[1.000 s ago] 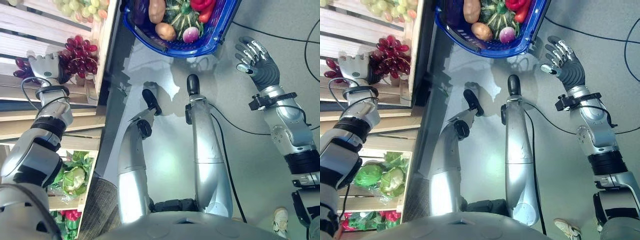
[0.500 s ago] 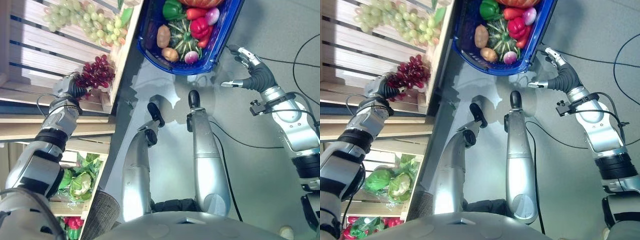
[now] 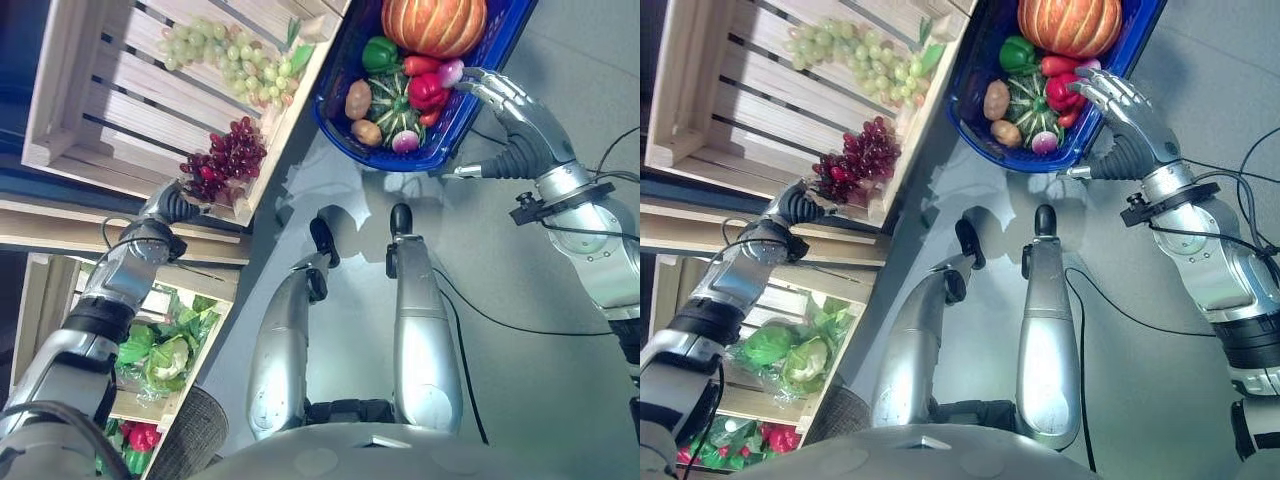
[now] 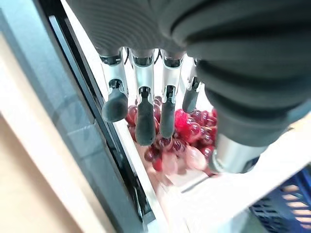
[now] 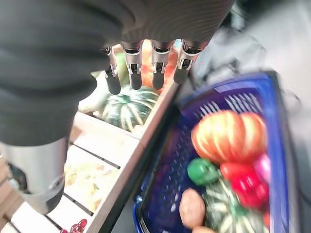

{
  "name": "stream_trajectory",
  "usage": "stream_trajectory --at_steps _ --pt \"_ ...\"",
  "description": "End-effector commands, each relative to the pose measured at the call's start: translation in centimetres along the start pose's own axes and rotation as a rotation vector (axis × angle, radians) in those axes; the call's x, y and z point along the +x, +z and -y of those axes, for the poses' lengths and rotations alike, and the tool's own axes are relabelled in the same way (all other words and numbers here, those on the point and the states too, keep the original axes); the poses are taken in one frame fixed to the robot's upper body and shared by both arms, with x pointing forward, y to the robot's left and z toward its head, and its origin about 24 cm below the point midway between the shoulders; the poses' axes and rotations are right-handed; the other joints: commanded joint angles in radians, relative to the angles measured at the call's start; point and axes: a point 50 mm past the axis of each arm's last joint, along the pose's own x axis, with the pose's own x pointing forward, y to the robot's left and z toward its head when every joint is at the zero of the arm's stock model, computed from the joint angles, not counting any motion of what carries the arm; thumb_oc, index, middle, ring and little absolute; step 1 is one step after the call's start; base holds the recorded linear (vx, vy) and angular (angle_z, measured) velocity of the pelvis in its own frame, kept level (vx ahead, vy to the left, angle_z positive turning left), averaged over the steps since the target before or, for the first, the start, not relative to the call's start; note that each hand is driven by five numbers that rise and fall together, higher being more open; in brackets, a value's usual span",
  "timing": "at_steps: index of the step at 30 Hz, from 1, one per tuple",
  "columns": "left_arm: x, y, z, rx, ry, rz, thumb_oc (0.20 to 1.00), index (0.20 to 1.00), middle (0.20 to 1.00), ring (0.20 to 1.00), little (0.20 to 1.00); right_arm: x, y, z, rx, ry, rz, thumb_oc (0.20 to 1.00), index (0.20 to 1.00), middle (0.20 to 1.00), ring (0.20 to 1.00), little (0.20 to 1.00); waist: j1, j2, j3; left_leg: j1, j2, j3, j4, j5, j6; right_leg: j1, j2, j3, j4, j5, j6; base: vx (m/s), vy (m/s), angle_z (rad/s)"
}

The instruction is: Pick up fruits and vegetables into the basket

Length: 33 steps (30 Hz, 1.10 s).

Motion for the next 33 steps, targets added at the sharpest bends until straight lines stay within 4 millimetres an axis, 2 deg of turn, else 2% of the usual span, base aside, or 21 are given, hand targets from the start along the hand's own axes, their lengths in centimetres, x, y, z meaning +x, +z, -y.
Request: stream_trajectory --at_steps 1,7,13,14,15,26,28,33 --pt "-1.2 -0.5 -2.6 -0.006 0.0 0.019 0.2 0.2 0.2 0.2 0.2 1.2 3.7 3.0 -0.081 -0.06 0.228 1.0 1.0 1.0 1.0 1.0 -0.011 0.001 -0.007 0.054 -0.059 0.002 0.054 -0.124 0.001 0.105 0.029 -0.019 -0.127 0.024 0.075 -0.02 -0.076 0.07" --pt "-1.5 2.2 -4.3 0.055 0.023 0.093 0.2 0.2 0.2 0.2 0.2 2.0 5.6 2.5 -0.019 0.007 0.288 1.0 1.0 1.0 1.0 1.0 0.015 -0.005 -0.007 0.087 -0.063 -0.017 0.038 -0.119 0.01 0.15 0.032 -0.037 -0.143 0.022 0.07 -0.02 -0.083 0.08" --pt "-1.5 3.1 -6.9 0.22 0.208 0.076 0.2 0.2 0.2 0.2 0.2 2.7 6.1 1.7 0.058 0.015 0.279 1.0 1.0 1.0 1.0 1.0 0.03 -0.025 -0.007 0.079 -0.06 -0.024 0.04 -0.119 0.016 0.153 0.041 -0.051 -0.144 0.021 0.068 -0.03 -0.113 0.07" --pt "-1.4 3.4 -7.4 0.247 0.236 0.07 0.448 0.448 0.448 0.448 0.448 2.8 6.1 1.6 0.068 0.009 0.271 1.0 1.0 1.0 1.0 1.0 0.032 -0.03 -0.007 0.074 -0.058 -0.024 0.043 -0.118 0.017 0.149 0.044 -0.053 -0.142 0.022 0.068 -0.02 -0.128 0.04" --pt "-1.3 3.4 -7.7 0.26 0.26 0.066 1.0 1.0 1.0 1.0 1.0 2.8 6.1 1.4 0.079 0.003 0.266 1.0 1.0 1.0 1.0 1.0 0.032 -0.034 -0.007 0.071 -0.057 -0.023 0.044 -0.118 0.018 0.147 0.047 -0.054 -0.141 0.023 0.067 -0.02 -0.111 0.01" --pt "-0.6 4.4 -7.9 0.327 0.425 0.074 1.0 1.0 1.0 1.0 1.0 2.8 5.9 -0.2 0.192 0.006 0.249 1.0 1.0 1.0 1.0 1.0 0.024 -0.074 -0.007 0.036 -0.04 -0.013 0.067 -0.128 0.021 0.12 0.069 -0.056 -0.13 0.024 0.067 0.0 -0.088 0.01" --pt "-0.2 4.8 -7.6 0.315 0.452 0.079 1.0 1.0 1.0 1.0 1.0 2.7 6.0 -0.7 0.234 0.004 0.248 1.0 1.0 1.0 1.0 1.0 0.016 -0.089 -0.007 0.014 -0.033 -0.01 0.081 -0.132 0.022 0.099 0.079 -0.053 -0.119 0.024 0.066 0.01 -0.107 -0.05" --pt "0.6 5.3 -6.8 0.309 0.452 0.082 1.0 1.0 1.0 1.0 1.0 2.7 6.2 -1.9 0.277 0.016 0.241 1.0 1.0 1.0 1.0 1.0 0.007 -0.104 -0.007 -0.012 -0.026 -0.007 0.093 -0.135 0.023 0.072 0.092 -0.049 -0.106 0.027 0.067 0.01 -0.075 -0.06"
